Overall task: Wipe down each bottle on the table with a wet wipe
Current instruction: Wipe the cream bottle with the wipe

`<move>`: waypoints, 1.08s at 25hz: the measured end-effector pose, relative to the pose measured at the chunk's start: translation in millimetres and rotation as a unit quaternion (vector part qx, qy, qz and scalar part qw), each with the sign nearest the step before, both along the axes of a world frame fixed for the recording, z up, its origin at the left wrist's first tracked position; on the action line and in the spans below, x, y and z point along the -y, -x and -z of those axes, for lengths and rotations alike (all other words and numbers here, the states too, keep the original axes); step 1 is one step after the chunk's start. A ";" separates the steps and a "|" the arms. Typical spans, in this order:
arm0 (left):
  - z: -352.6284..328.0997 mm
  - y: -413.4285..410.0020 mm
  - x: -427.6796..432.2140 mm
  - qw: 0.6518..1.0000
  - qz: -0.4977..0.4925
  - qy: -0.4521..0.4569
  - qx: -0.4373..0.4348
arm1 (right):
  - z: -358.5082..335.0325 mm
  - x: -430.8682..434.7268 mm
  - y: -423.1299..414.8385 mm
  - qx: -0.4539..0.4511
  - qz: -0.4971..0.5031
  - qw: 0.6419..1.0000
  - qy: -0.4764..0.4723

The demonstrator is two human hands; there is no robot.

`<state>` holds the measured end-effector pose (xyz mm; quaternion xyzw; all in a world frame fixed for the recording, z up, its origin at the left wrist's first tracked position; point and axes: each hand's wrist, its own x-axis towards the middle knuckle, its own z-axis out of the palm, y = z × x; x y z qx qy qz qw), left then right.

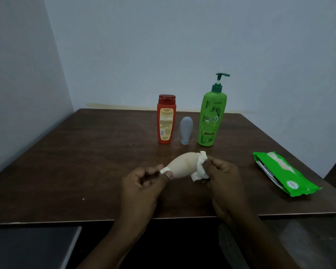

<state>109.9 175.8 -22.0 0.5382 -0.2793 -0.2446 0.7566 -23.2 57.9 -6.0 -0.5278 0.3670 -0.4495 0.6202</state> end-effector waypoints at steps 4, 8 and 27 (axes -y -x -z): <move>0.2 26.9 4.1 0.998 -0.004 0.027 -0.053 | -9.5 -32.8 -13.3 0.053 0.000 0.998 -0.038; 4.8 32.1 4.4 0.992 0.012 0.046 -0.116 | -19.4 -37.4 4.3 -0.058 -0.110 0.985 0.119; -15.0 27.0 -7.8 0.952 0.182 0.046 -0.240 | -31.4 -13.6 18.2 -0.026 0.064 0.940 0.334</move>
